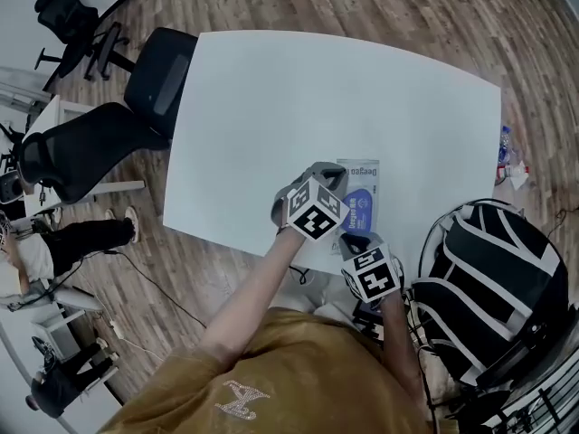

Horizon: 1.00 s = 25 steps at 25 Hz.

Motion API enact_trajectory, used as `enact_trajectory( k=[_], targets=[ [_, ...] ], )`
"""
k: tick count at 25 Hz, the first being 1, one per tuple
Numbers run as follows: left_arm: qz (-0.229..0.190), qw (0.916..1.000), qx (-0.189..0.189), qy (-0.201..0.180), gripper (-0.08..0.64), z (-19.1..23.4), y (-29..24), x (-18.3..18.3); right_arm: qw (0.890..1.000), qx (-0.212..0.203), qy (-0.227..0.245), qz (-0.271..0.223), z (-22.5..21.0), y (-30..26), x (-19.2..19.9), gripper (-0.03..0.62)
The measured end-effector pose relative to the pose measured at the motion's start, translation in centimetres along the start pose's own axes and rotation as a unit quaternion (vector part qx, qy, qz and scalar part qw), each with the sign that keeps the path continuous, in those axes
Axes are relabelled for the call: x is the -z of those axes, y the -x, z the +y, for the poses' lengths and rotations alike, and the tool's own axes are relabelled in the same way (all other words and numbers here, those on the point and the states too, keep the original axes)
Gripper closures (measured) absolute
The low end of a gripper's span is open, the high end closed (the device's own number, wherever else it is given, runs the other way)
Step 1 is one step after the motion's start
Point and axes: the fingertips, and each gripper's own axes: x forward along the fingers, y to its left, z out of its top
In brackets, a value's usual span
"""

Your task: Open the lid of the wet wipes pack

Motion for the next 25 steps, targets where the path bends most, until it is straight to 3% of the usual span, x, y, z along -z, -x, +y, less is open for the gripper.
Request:
enact_trajectory(
  k=[2,6,10,14,21,25],
  targets=[
    [-0.011,0.9999,-0.003,0.005,0.554,-0.3,1.6,1.0,0.999,0.013,-0.019,-0.045,-0.6,1.3,-0.4,0.577],
    [-0.008,0.9998,0.019,-0.004,0.554,-3.4,4.3,3.6,0.990,0.055,-0.073,-0.108,-2.9,3.9,-1.2,0.408],
    [-0.001,0.9967,0.042,-0.070,0.554,-8.2,5.4,5.1,0.984,0.074,-0.105,-0.127,-4.8,4.6,-2.3,0.408],
    [0.006,0.9881,0.059,-0.142,0.554,-11.6,5.4,5.7,0.979,0.080,-0.139,-0.126,-5.6,4.3,-3.6,0.408],
    [0.025,0.9753,0.106,-0.192,0.554,-14.8,4.6,6.1,0.971,0.094,-0.198,-0.095,-7.2,2.9,-2.9,0.408],
    [0.043,0.9674,0.106,-0.226,0.555,-15.6,3.7,6.8,0.971,0.094,-0.205,-0.076,-7.2,2.4,-2.6,0.410]
  ],
)
